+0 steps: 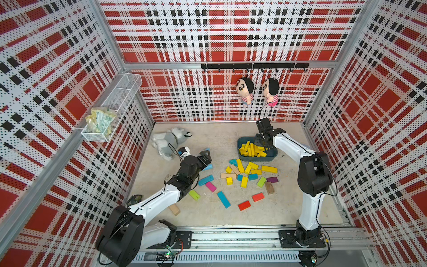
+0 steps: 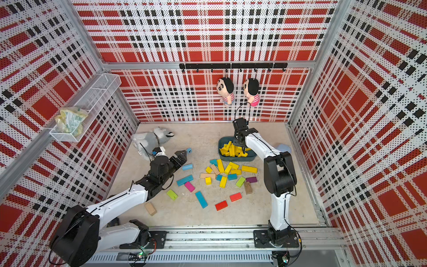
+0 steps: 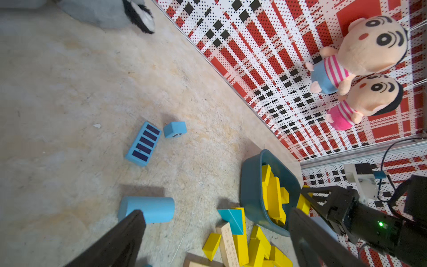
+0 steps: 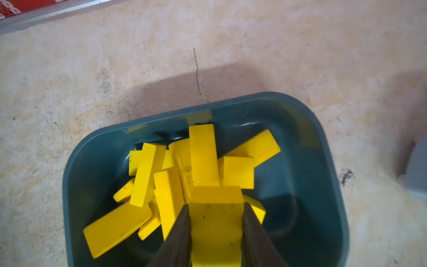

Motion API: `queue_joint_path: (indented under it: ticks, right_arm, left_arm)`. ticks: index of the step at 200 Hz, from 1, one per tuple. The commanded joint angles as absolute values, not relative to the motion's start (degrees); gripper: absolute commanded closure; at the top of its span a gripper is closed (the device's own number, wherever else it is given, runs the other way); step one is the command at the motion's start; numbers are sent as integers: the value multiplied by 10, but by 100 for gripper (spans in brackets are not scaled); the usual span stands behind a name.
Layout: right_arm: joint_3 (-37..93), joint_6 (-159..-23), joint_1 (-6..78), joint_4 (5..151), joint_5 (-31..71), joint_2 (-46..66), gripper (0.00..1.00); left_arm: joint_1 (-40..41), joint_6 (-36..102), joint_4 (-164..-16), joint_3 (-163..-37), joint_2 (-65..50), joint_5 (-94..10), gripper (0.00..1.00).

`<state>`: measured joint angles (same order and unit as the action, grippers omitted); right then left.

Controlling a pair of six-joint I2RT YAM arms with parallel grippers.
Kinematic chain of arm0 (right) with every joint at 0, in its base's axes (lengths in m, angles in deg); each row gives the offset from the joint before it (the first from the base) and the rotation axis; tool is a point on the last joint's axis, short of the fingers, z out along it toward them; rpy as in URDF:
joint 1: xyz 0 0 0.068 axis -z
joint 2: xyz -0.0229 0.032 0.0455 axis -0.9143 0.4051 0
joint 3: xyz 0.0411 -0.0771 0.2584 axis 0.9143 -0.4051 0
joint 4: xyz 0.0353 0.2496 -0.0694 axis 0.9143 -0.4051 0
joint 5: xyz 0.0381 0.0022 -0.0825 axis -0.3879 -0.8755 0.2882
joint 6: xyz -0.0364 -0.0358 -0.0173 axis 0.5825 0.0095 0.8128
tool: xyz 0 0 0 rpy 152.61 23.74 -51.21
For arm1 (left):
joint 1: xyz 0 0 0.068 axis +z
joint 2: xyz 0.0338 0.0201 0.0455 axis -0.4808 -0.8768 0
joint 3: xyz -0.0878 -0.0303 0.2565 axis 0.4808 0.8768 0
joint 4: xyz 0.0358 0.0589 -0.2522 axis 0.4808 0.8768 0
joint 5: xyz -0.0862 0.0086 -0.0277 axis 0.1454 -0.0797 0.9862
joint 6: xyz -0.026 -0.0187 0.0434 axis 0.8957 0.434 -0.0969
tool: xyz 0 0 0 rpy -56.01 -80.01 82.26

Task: Pick out the yellow building blocks
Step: Place the building block in the storage box, then pick up the building block from the center of the board.

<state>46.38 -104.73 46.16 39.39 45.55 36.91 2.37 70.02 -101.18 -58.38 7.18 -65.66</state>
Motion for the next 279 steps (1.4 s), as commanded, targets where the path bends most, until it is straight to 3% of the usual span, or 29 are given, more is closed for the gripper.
queue_joint_path:
  ticks: [1, 95, 123, 204, 279]
  right_arm:
    - [488, -1040, 454, 390, 441, 399, 74]
    - [517, -1027, 454, 354, 432, 405, 48]
    - [482, -1016, 452, 344, 434, 341, 47]
    - [163, -1047, 450, 416, 430, 81, 46]
    - [71, -1066, 450, 416, 434, -16, 46]
  left_arm:
    - [27, 695, -1001, -582, 84, -666, 1]
    - [28, 680, -1013, -591, 33, -636, 1]
    - [-2, 668, -1011, -627, -11, -635, 0]
    - [-156, 712, -888, -698, -84, -671, 0]
    - [-227, 756, -731, -784, -180, -704, 11]
